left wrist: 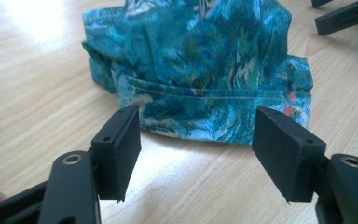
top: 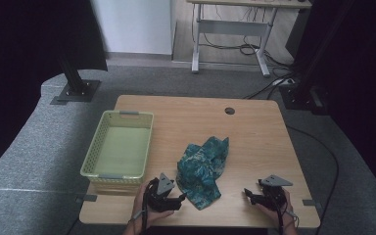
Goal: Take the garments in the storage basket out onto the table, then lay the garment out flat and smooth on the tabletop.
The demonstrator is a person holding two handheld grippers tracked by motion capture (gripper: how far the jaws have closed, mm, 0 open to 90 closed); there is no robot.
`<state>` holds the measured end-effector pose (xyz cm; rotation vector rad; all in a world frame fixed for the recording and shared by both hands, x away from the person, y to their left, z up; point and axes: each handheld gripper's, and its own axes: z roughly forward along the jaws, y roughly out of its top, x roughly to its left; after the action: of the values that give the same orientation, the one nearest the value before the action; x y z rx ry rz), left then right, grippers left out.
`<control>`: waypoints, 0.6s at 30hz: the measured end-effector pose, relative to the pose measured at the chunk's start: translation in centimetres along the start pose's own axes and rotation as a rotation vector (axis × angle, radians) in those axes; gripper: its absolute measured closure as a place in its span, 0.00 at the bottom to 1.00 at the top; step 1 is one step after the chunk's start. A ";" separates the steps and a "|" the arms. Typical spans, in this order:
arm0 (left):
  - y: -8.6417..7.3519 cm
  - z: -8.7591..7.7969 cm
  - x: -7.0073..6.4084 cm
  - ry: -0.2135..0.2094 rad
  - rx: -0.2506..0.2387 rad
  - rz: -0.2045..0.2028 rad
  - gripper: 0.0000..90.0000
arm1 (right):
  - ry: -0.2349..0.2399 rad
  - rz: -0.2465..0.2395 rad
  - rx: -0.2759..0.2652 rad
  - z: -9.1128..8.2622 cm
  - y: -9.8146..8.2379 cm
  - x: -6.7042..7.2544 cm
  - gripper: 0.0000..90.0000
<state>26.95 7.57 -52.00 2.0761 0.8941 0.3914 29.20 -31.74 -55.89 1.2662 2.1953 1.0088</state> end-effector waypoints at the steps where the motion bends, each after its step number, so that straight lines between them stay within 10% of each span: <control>1: 0.0 0.1 -0.1 0.002 0.005 0.004 0.36 | 0.000 0.000 0.000 0.0 0.0 0.0 0.28; 18: -2.2 0.9 0.3 0.036 0.072 -0.023 0.35 | -0.006 0.007 0.000 -0.1 -0.1 0.2 0.28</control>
<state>26.63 8.17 -54.26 2.1279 0.9656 0.3909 29.01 -31.61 -55.88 1.2759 2.1885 1.0061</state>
